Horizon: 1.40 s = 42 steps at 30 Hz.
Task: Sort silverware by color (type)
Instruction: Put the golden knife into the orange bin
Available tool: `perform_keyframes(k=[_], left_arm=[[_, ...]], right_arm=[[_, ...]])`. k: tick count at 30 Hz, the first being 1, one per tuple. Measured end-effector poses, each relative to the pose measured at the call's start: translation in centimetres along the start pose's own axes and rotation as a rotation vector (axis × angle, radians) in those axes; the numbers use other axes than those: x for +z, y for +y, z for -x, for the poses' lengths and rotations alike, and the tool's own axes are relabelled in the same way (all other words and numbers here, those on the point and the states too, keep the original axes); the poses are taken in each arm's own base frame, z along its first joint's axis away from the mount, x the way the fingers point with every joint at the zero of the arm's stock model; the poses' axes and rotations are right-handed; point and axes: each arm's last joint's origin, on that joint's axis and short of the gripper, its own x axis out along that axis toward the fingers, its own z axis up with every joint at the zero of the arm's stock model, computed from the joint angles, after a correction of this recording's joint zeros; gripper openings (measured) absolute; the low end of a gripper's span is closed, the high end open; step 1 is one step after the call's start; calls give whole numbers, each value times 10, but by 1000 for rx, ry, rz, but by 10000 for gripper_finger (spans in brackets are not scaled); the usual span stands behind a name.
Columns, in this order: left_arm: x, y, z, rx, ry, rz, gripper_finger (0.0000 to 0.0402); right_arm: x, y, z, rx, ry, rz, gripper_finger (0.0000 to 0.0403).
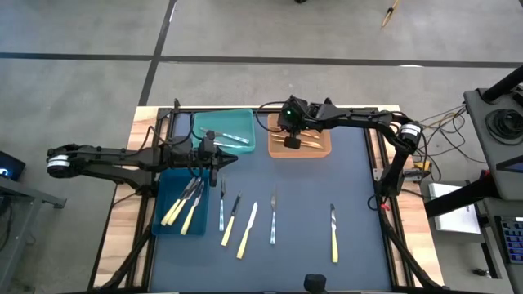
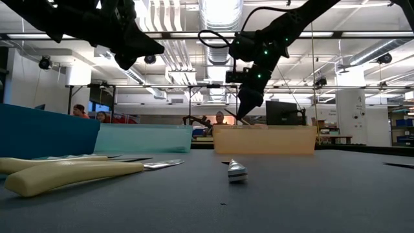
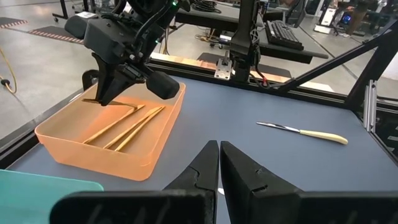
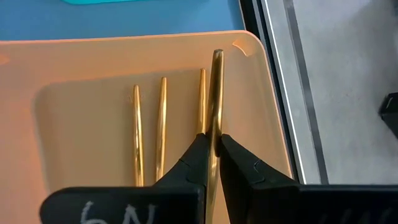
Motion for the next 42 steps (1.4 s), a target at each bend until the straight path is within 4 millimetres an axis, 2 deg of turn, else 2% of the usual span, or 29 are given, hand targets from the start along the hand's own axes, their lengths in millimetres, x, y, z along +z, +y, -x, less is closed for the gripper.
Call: perform_keyframes(k=[6, 22, 42], left_arm=[[0, 0, 0, 0, 0, 6, 0], [-2, 0, 0, 1, 6, 8, 0], [-2, 0, 0, 1, 6, 8, 0]], right_arm=[[-1, 1, -3, 7, 6, 0, 13], [-9, 10, -36, 34, 69, 10, 13], [-8, 10, -37, 31, 65, 9, 13]])
